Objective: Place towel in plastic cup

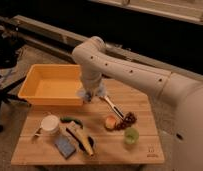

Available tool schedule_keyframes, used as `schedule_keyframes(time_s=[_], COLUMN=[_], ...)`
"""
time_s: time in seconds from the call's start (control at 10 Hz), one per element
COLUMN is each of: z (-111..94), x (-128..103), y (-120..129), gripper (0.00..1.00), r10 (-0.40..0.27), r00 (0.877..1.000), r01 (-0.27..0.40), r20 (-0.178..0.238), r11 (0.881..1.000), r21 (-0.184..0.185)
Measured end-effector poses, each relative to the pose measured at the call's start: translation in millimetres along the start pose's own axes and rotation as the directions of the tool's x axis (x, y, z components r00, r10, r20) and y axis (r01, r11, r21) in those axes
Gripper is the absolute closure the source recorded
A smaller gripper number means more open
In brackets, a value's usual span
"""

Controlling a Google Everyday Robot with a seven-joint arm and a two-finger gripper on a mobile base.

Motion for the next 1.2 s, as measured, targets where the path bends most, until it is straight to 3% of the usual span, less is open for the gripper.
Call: schedule_keyframes(time_s=[0.2, 0.6, 0.8, 1.2], z=[-8.7, -11.2, -1.0, 36.0], x=[-22.4, -24.4, -22.4, -28.8], y=[36.1, 110.9, 142.2, 173.9], gripper=[1.0, 1.0, 1.0, 1.0], r10=[0.056, 0.181, 0.248, 0.322], r00=[0.998, 0.984, 0.969, 0.947], r01=[-0.056, -0.181, -0.249, -0.322], r20=[0.003, -0.008, -0.016, -0.011], r11=[0.998, 0.981, 0.965, 0.942], r21=[-0.024, -0.069, -0.078, -0.096])
